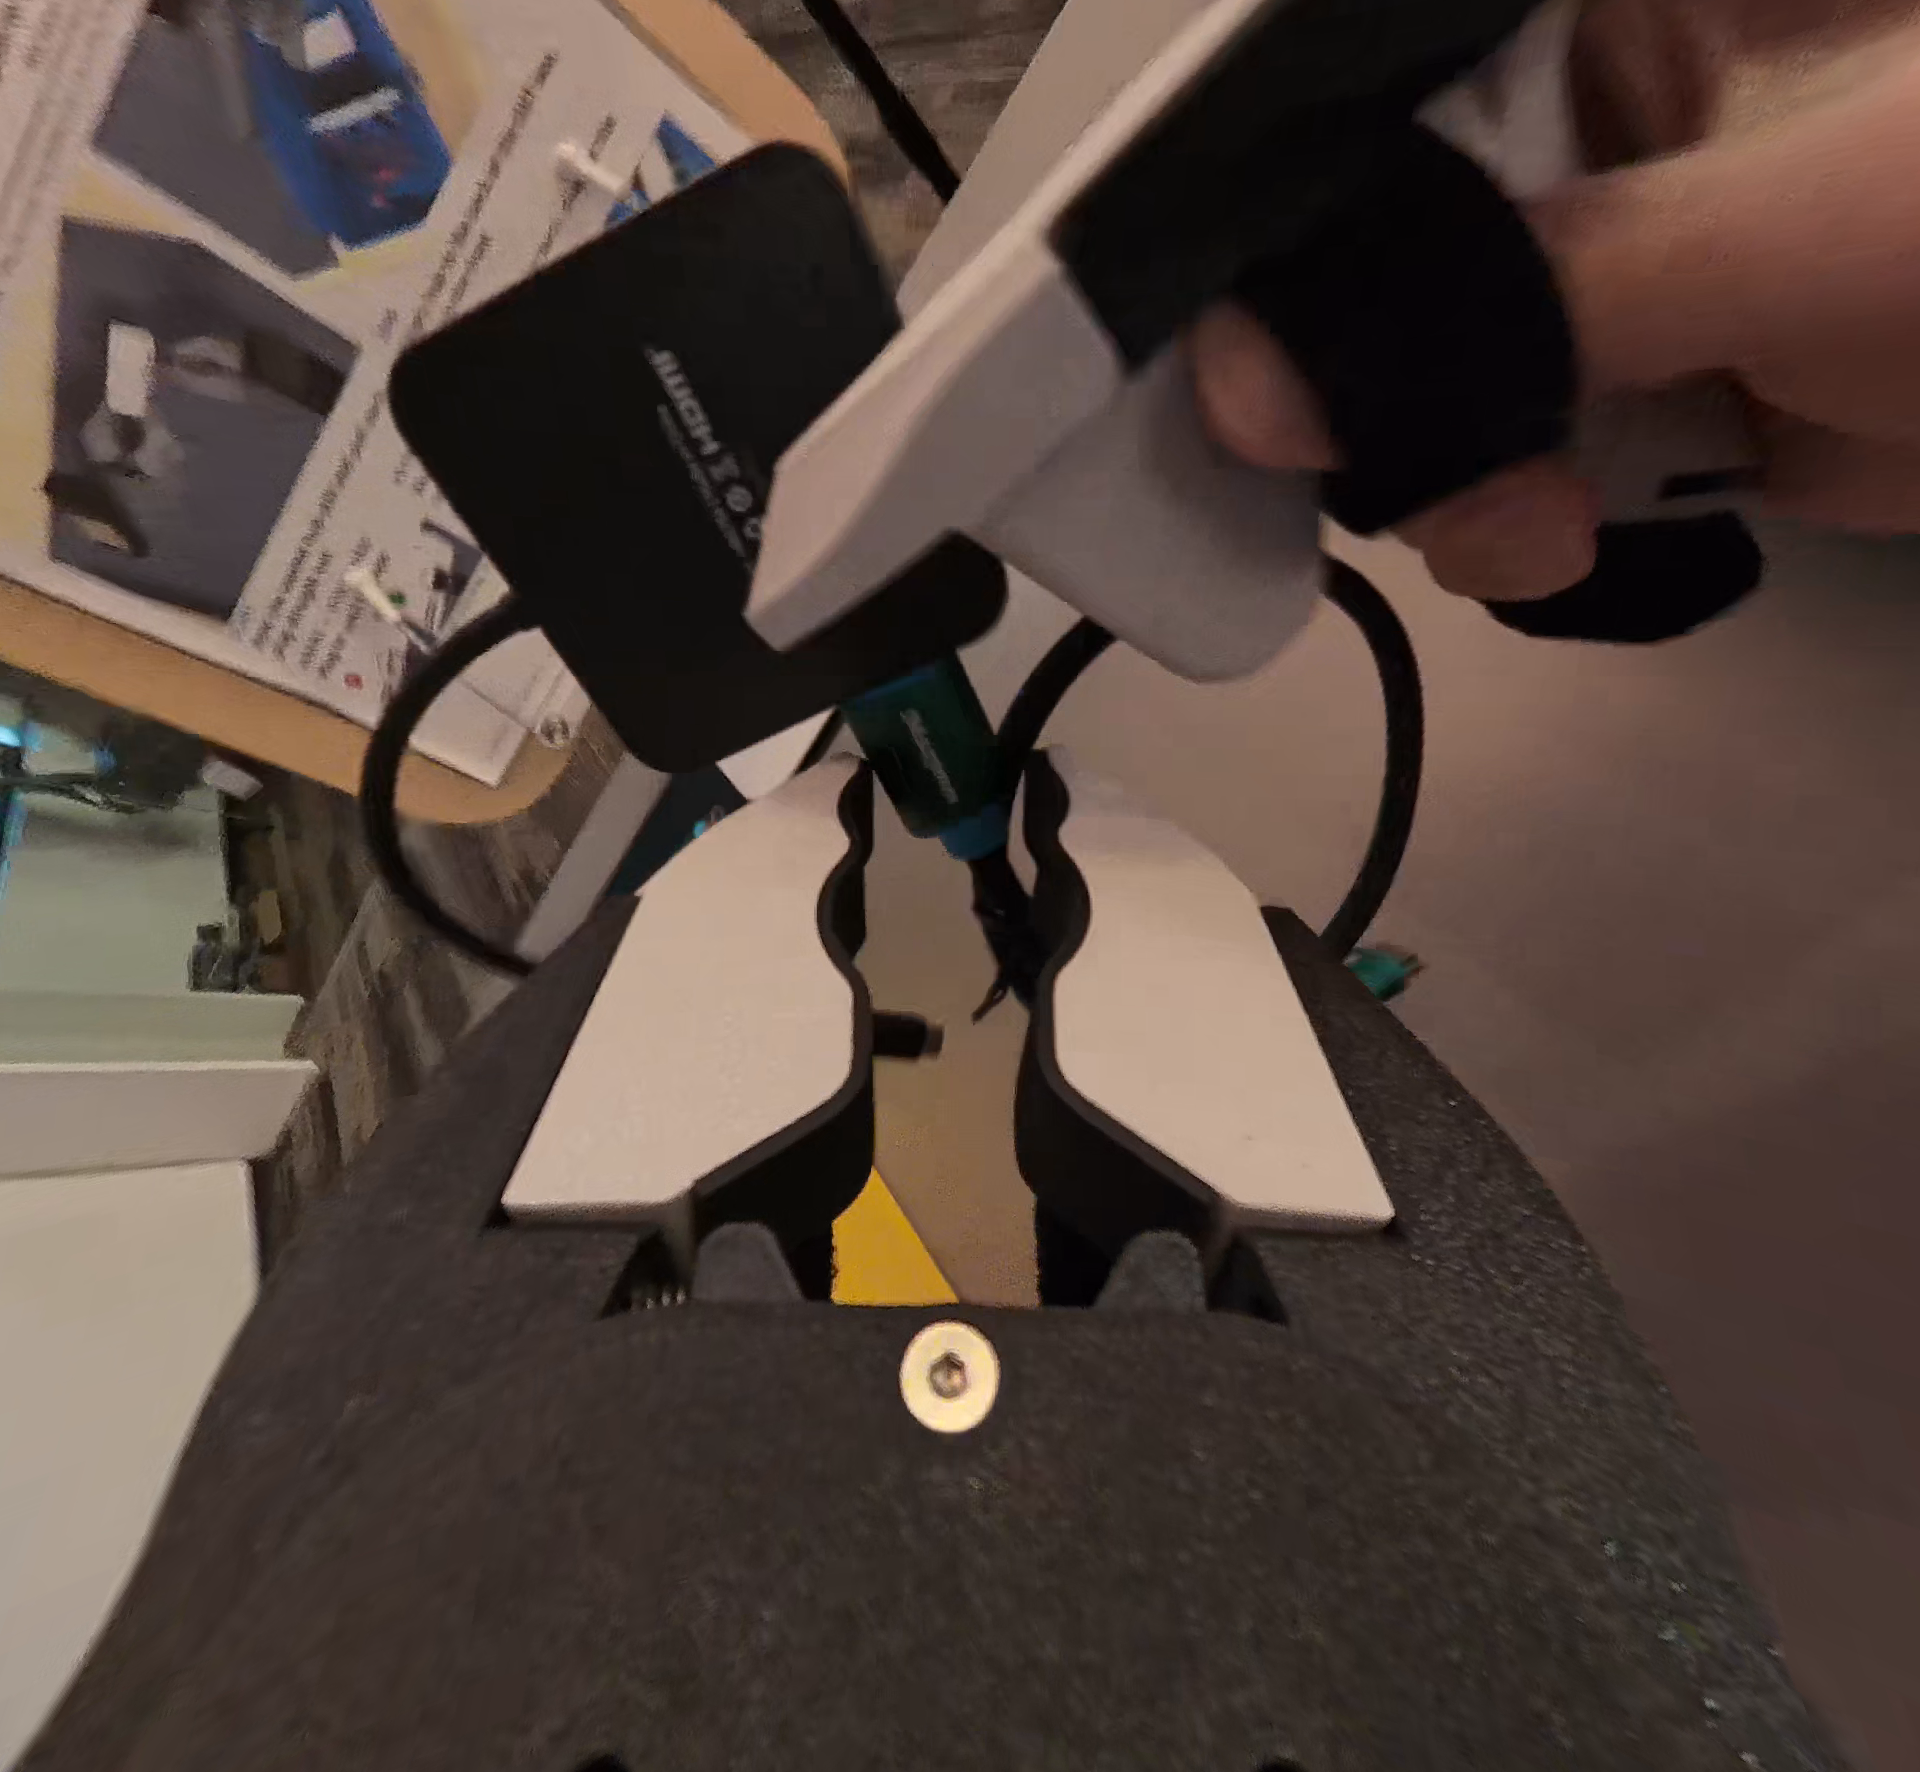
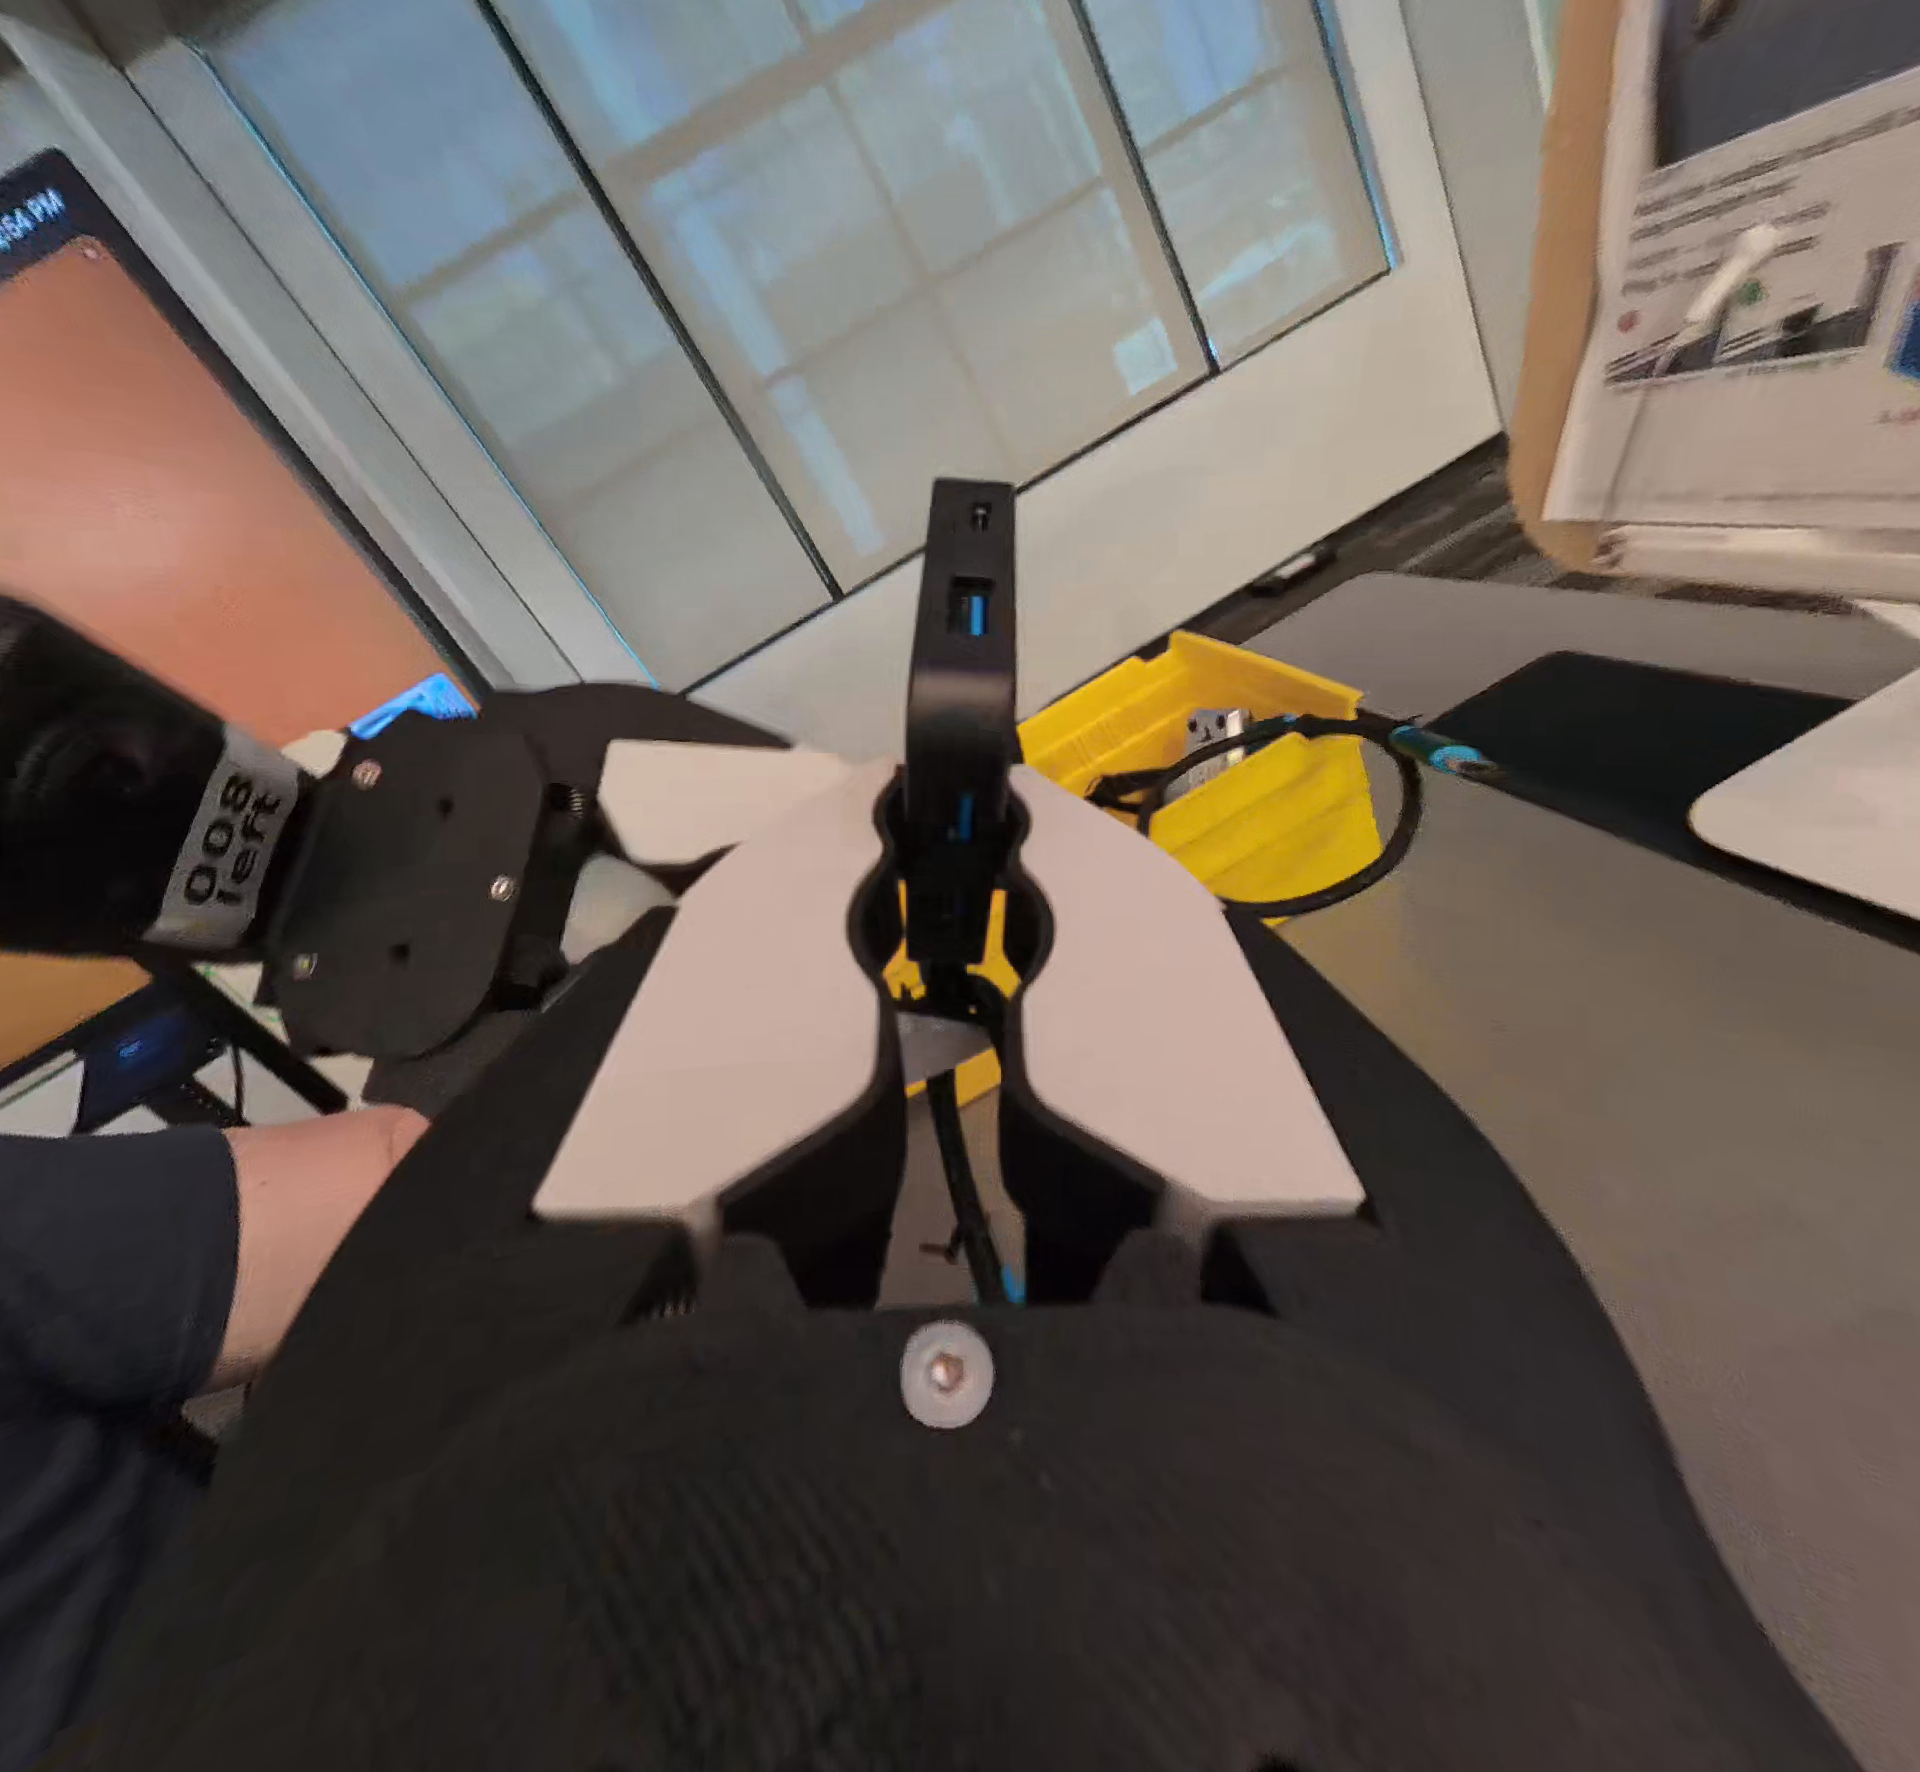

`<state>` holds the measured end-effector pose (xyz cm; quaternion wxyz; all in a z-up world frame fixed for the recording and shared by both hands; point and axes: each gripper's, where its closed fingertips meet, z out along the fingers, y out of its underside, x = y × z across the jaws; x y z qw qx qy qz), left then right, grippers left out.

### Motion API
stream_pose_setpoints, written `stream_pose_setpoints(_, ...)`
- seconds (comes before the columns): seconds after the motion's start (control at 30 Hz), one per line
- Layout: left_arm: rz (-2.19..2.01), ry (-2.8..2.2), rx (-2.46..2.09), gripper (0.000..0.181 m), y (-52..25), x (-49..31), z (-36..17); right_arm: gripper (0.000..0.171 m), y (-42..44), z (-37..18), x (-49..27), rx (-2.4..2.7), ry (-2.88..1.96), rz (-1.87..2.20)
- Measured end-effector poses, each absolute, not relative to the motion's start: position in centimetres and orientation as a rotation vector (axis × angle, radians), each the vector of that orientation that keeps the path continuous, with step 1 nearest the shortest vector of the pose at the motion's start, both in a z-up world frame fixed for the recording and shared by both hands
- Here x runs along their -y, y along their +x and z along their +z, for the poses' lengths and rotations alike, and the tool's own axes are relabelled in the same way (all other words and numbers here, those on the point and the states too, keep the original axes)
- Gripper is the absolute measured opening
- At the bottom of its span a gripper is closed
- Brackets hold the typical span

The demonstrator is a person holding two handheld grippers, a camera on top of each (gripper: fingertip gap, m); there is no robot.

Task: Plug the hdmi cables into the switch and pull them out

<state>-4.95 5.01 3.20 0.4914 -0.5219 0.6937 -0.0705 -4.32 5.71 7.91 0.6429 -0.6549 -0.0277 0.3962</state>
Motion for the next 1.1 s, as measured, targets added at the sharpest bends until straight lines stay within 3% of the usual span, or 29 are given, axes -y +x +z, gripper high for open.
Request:
stream_pose_setpoints(0.1,-0.129,-1.117,-1.666,0.029,-4.7,-4.3,3.8,0.013,-2.1,7.4,-5.6,-0.019,-1.508,1.081)
stream_pose_setpoints(0.37,-0.563,-1.035,-1.667,0.044,-8.9,-2.5,9.2,0.012,-3.7,6.7,-2.4,0.131,-1.660,1.548)
stream_pose_setpoints(0.43,-0.500,-0.987,-1.560,0.070,-9.2,-5.0,10.6,0.012,-4.6,7.1,-1.4,0.176,-1.629,1.695)
stream_pose_setpoints(0.57,-0.675,-0.972,-1.717,0.096,-7.8,-3.5,8.9,0.012,-5.6,6.3,-1.1,0.188,-1.620,1.864)
stream_pose_setpoints(0.77,-0.858,-0.855,-1.847,0.089,-6.5,-2.1,6.6,0.012,-7.5,4.7,-0.5,0.245,-1.698,1.958)
stream_pose_setpoints(0.87,-1.023,-0.842,-1.880,0.076,-6.8,-1.3,5.9,0.012,-7.9,4.6,-0.5,0.243,-1.708,1.978)
stream_pose_setpoints(1.1,-0.889,-0.808,-1.939,0.078,-7.0,-1.3,4.2,0.012,-8.4,4.3,-0.7,0.153,-1.741,2.071)
